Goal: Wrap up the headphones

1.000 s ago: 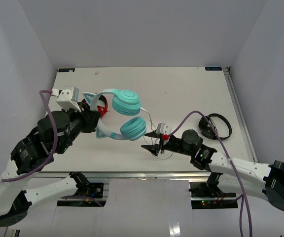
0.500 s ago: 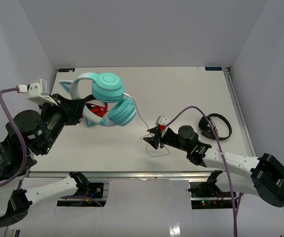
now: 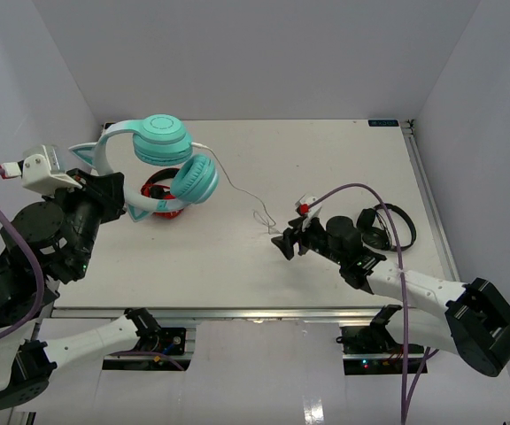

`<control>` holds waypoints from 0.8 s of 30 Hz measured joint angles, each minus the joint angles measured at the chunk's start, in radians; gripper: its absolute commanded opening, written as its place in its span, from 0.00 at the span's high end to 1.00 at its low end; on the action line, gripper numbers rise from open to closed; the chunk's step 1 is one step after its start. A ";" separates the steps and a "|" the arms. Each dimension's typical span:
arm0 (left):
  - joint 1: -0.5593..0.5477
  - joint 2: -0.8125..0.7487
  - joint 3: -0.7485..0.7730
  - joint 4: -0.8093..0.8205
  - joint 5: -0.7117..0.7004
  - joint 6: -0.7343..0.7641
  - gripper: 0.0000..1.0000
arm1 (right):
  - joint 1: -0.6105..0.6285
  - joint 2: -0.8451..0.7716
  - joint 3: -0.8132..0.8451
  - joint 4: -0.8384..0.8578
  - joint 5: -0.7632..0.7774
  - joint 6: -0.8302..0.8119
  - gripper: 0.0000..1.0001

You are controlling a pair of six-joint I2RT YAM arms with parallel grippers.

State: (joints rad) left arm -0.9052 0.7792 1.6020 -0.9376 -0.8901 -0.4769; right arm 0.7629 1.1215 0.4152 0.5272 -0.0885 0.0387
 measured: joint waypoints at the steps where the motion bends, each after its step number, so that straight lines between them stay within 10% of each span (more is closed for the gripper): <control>1: 0.000 0.000 0.000 -0.001 -0.017 0.001 1.00 | -0.015 0.001 0.000 -0.015 0.009 0.012 0.15; 10: 0.000 0.019 -0.068 0.008 -0.130 0.016 1.00 | -0.076 0.040 0.008 -0.080 -0.094 0.060 0.72; 17: 0.000 0.030 -0.098 0.015 -0.134 0.020 1.00 | -0.076 0.056 0.015 -0.060 -0.119 0.059 0.65; 24: 0.000 0.018 -0.103 0.025 -0.138 0.017 1.00 | -0.076 0.100 0.021 -0.010 -0.196 0.057 0.37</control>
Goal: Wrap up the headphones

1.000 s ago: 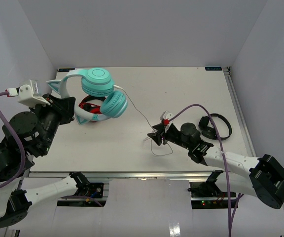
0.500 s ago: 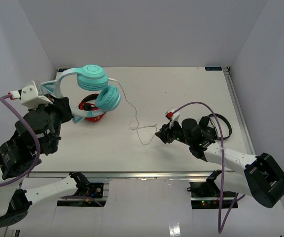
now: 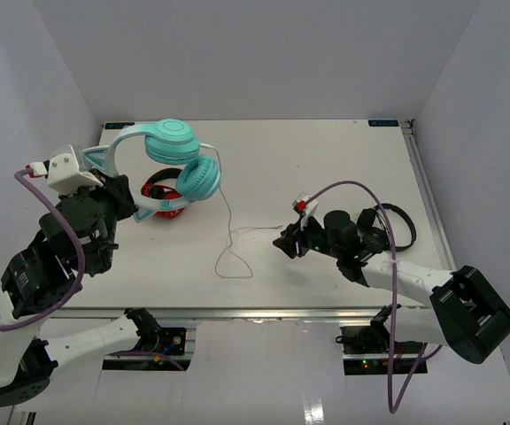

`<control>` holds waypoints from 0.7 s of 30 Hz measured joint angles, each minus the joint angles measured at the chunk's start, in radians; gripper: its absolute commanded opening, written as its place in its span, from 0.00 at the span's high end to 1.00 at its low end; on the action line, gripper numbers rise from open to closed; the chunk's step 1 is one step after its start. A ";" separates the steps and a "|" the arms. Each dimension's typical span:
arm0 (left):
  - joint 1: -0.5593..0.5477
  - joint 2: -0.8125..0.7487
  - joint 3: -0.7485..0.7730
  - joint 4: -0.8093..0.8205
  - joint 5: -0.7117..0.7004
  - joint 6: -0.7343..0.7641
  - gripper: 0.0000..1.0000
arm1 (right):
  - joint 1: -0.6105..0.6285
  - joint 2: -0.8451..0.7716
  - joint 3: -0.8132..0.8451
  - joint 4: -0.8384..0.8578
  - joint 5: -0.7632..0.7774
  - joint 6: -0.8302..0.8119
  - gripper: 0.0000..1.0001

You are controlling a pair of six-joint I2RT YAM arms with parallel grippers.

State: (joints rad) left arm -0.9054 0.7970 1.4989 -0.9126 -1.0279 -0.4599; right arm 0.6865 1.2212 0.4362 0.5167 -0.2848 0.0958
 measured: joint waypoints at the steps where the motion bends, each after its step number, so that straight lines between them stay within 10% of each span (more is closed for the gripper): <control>1: 0.000 -0.001 0.000 0.000 -0.001 0.000 1.00 | 0.000 -0.001 0.000 0.005 -0.019 -0.002 0.36; 21: 0.000 0.019 -0.008 0.009 0.007 -0.010 1.00 | 0.130 0.157 0.051 0.205 -0.231 0.029 0.35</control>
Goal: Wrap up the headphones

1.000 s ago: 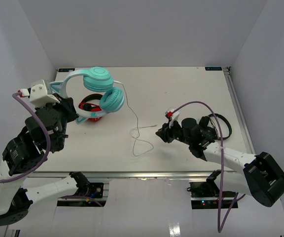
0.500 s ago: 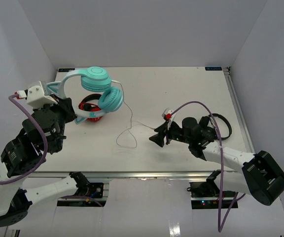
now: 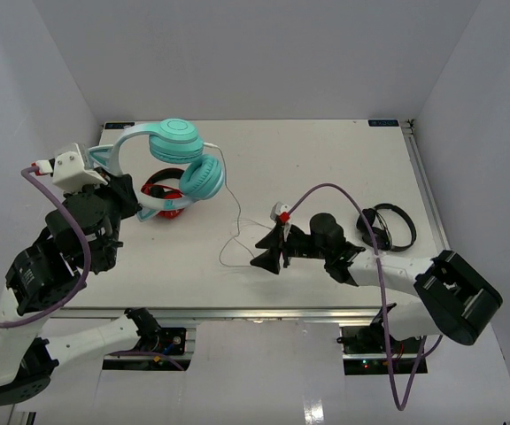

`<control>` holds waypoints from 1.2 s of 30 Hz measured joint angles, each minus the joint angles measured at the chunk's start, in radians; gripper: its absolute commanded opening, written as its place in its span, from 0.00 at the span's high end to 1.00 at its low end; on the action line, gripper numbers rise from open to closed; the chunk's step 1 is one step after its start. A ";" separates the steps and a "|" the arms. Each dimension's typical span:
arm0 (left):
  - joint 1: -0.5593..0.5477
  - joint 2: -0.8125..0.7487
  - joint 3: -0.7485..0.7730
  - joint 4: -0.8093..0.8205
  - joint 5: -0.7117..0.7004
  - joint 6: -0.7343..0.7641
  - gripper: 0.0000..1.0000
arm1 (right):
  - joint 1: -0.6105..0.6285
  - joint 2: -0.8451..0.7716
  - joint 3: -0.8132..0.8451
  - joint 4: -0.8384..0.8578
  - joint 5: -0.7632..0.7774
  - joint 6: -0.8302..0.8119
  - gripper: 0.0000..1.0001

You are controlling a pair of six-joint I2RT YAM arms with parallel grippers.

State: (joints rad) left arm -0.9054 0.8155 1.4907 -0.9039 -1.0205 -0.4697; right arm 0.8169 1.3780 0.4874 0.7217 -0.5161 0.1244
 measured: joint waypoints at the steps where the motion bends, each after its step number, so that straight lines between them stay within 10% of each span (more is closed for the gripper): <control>1: 0.000 0.003 -0.002 0.000 0.002 -0.001 1.00 | 0.005 0.020 0.004 0.018 0.012 0.001 0.35; 8: 0.000 0.015 -0.012 0.008 0.009 -0.003 1.00 | 0.017 0.181 0.072 0.116 0.069 0.008 0.44; 14: 0.000 0.013 -0.024 0.020 0.004 -0.002 1.00 | 0.028 0.249 0.119 0.137 0.085 0.033 0.92; 24: 0.000 0.017 -0.009 0.024 -0.141 0.065 1.00 | -0.080 -0.085 0.160 -0.290 0.376 0.051 0.92; 36: 0.000 0.011 -0.038 0.036 -0.229 0.108 1.00 | -0.487 -0.299 0.262 -0.451 0.409 0.116 0.92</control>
State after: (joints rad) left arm -0.9052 0.8265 1.4529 -0.8679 -1.2491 -0.3615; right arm 0.3297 1.0787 0.7491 0.2704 -0.1073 0.2404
